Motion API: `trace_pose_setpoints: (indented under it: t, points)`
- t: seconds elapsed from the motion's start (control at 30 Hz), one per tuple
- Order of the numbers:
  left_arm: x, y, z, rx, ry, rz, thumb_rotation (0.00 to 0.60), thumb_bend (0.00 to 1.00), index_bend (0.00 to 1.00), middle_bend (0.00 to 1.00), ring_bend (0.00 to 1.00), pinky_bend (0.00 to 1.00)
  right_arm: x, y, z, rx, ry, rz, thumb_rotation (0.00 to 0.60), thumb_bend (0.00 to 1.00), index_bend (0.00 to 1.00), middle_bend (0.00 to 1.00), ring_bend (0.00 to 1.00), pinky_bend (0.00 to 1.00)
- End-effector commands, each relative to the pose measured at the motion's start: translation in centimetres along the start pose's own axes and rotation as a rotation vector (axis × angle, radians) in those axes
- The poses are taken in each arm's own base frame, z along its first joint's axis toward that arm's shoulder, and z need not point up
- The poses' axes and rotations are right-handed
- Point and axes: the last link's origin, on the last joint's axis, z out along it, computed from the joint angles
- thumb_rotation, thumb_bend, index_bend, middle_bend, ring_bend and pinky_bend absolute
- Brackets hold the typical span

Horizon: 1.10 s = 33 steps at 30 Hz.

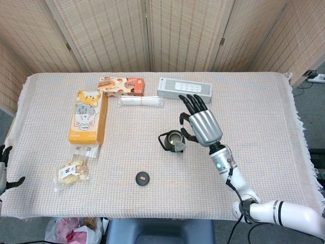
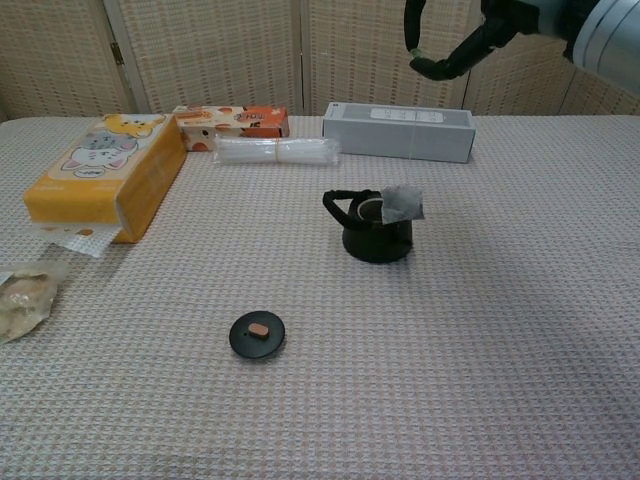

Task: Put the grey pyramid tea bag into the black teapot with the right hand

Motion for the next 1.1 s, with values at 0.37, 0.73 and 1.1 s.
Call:
trace_pose_setpoints:
  t: [0.37, 0.73, 1.1]
  points:
    - [0.1, -0.4, 0.3, 0.019, -0.005, -0.01, 0.6, 0.25, 0.0, 0.0, 0.02, 0.27, -0.6, 0.1, 1.0, -0.003, -0.01, -0.001, 0.6, 0.31, 0.57, 0.06, 0.0, 0.0]
    - [0.2, -0.6, 0.4, 0.024, -0.007, -0.013, 0.6, 0.25, 0.0, 0.0, 0.02, 0.27, -2.3, 0.5, 1.5, -0.009, -0.045, -0.018, 0.6, 0.31, 0.57, 0.06, 0.0, 0.0]
    - [0.1, -0.8, 0.7, 0.035, -0.016, -0.017, 0.6, 0.25, 0.0, 0.0, 0.02, 0.27, -1.4, 0.6, 2.7, -0.02, -0.015, 0.0, 0.6, 0.31, 0.57, 0.06, 0.0, 0.0]
